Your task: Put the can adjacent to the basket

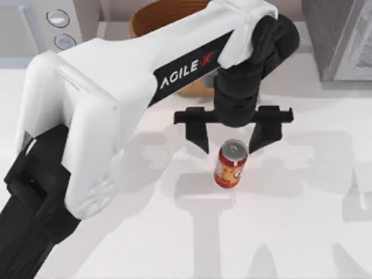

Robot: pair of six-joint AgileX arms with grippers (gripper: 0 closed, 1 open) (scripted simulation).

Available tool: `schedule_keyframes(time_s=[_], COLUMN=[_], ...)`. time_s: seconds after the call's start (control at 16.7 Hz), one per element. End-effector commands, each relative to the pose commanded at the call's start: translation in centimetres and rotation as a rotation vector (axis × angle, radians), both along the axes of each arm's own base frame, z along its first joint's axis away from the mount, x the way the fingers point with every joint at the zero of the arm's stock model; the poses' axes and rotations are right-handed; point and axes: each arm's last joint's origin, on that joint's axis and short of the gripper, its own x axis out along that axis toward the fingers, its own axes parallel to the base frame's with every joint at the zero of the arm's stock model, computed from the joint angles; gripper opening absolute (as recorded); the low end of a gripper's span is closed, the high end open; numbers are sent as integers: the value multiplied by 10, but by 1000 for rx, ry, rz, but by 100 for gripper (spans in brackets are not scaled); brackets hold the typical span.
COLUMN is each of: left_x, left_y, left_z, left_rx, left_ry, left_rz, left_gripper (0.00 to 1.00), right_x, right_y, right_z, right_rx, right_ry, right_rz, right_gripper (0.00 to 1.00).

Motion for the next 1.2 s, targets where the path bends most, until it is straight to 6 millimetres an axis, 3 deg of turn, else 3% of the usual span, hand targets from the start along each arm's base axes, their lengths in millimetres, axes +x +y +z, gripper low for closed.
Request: schedule_keyframes(time_s=[0.66, 1.2], left_x=[1, 1], left_y=[0, 1], left_z=[0, 40], left_rx=[7, 0], left_ry=[7, 0], left_rz=[3, 2], left_gripper=[100, 100], right_x=[0, 0], right_y=[0, 0], right_z=[0, 0], right_rx=[0, 0], right_ry=[0, 0], right_rz=[0, 0], right_gripper=[100, 100])
